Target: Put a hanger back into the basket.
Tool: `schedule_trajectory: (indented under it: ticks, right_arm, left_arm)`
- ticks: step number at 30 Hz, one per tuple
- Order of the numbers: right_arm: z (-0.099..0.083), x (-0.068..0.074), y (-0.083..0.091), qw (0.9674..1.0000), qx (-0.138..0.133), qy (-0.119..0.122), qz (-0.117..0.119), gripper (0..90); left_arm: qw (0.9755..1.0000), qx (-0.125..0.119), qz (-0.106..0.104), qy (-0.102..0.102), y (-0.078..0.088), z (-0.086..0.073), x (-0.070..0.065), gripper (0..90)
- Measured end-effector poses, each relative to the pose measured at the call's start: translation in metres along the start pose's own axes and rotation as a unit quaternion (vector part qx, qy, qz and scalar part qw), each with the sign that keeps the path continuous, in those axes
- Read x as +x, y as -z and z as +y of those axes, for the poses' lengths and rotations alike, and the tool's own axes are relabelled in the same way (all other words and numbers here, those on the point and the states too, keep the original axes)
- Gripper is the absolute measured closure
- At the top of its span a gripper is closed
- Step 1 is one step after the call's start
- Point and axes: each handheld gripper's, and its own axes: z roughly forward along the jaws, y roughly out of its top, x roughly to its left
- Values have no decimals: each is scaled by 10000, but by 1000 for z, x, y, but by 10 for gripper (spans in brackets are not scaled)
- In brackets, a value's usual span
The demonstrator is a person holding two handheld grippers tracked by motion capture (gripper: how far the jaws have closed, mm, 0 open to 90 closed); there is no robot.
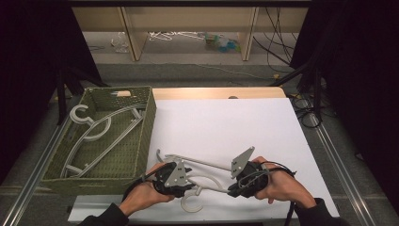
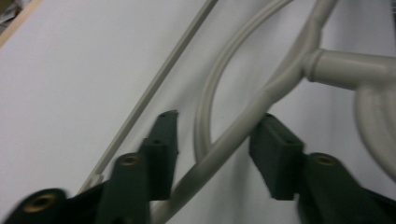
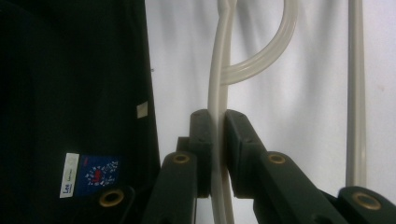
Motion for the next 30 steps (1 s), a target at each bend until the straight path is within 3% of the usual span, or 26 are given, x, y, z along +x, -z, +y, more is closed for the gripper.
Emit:
schedule_trajectory:
  ticks: [4,7,10,16,20,26,28,29,30]
  right_arm:
    - [-1,0,1,10000,-19,20,25,821]
    - [-2,-3,2,9999,-125,92,-11,819]
    - [-4,-5,5,9998,-198,58,16,819]
    - [-9,-11,10,9995,-265,-46,-148,790]
    - [-11,-14,12,9992,-264,-104,-286,763]
    - [-13,-17,17,9980,-409,-206,-428,735]
    - [-12,-17,18,9970,-456,-285,-557,698]
    - [-12,-18,19,9966,-473,-311,-598,670]
    - [-11,-19,20,9954,-514,-379,-709,627]
  left_arm:
    - [9991,83,21,-423,2,4,-3,617]
    - [9984,26,43,-569,6,7,-3,638]
    - [9957,20,148,-910,8,12,-6,666]
    - [9937,-93,210,-1098,12,21,-7,710]
    - [9948,-181,100,-993,17,28,-9,743]
    - [9962,-101,85,-863,19,32,-10,760]
    - [9971,-142,59,-741,20,34,-9,770]
    - [9981,-217,-59,-569,20,34,-9,775]
    - [9982,-220,-46,-562,21,35,-9,782]
